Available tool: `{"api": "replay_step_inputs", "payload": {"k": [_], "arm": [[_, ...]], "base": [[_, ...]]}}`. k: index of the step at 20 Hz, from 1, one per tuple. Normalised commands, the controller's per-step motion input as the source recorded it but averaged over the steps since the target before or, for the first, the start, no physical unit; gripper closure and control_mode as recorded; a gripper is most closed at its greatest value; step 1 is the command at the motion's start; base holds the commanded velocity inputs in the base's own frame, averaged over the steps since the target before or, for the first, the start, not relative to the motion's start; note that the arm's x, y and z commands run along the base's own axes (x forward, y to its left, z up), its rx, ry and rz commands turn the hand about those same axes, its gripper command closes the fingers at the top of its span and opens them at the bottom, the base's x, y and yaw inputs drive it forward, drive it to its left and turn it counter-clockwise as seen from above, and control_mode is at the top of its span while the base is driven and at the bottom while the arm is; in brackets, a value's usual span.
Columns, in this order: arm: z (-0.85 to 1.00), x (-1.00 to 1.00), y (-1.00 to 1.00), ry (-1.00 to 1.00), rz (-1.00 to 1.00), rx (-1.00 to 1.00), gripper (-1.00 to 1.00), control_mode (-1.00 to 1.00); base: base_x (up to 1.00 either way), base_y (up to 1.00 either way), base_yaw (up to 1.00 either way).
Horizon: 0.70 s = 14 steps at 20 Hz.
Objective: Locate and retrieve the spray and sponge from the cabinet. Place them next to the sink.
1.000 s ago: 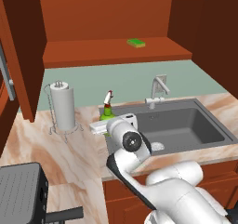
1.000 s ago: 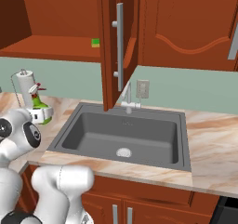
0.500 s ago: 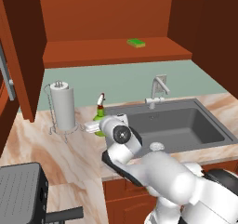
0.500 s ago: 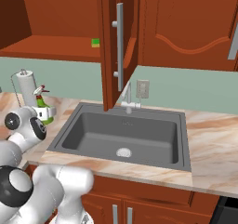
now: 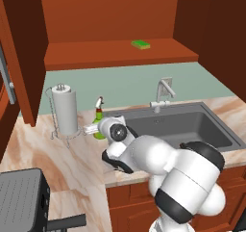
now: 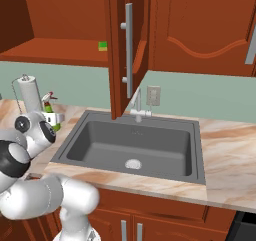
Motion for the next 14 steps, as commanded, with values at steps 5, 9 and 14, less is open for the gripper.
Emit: {"api": "replay_step_inputs", "payload": {"k": [5, 9, 14], "arm": [[-0.39, 0.39, 0.02, 0.0, 0.0, 0.0, 1.0, -1.0], [-0.39, 0.36, 0.03, 0.0, 0.0, 0.0, 1.0, -1.0], [-0.39, 0.34, 0.06, 0.0, 0.0, 0.0, 1.0, -1.0]], "base": [[0.0, 0.0, 0.0], [0.0, 0.0, 0.0], [0.0, 0.0, 0.0]]}}
